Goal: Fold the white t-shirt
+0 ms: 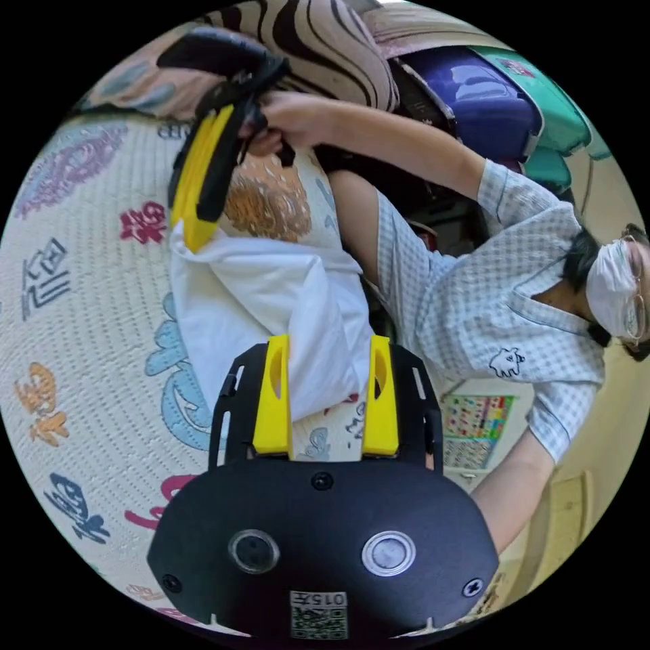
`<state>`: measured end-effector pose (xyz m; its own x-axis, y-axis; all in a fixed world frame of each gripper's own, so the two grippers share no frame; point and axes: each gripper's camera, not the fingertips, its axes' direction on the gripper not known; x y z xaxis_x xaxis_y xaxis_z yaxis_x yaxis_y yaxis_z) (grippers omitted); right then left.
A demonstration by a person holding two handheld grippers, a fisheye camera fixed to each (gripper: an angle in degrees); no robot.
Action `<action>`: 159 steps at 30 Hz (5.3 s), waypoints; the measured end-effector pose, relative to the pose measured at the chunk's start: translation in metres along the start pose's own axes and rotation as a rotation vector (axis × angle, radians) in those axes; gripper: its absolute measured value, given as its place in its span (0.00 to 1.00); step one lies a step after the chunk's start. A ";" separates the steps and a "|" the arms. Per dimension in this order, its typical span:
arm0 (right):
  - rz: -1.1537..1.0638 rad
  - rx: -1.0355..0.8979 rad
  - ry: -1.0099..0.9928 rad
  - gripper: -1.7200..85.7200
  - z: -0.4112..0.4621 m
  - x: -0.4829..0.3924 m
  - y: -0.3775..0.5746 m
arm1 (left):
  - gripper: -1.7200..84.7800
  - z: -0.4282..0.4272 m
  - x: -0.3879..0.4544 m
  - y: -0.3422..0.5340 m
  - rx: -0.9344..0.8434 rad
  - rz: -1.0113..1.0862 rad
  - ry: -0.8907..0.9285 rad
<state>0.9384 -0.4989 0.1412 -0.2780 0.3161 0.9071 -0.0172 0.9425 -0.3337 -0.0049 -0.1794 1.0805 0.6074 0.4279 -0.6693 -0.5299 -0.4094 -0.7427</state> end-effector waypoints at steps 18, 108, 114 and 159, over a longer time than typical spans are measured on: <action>0.005 -0.032 0.055 0.03 -0.029 -0.057 0.028 | 0.02 -0.041 -0.138 0.102 0.019 -0.250 -0.113; -0.025 0.191 0.205 0.17 0.076 -0.145 0.290 | 0.16 0.188 0.346 0.413 1.152 -0.885 -0.566; 0.072 0.183 0.145 0.20 0.063 -0.077 0.245 | 0.18 0.170 0.279 0.476 1.273 -0.864 -0.360; 0.316 -0.100 -0.113 0.18 0.050 -0.063 0.340 | 0.17 0.295 0.405 0.626 1.444 -0.805 0.117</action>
<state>0.9024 -0.2039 -0.0419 -0.3591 0.5851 0.7271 0.1791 0.8078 -0.5616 -0.2656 -0.0244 0.3384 0.9832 0.0594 -0.1727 -0.1141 0.9381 -0.3271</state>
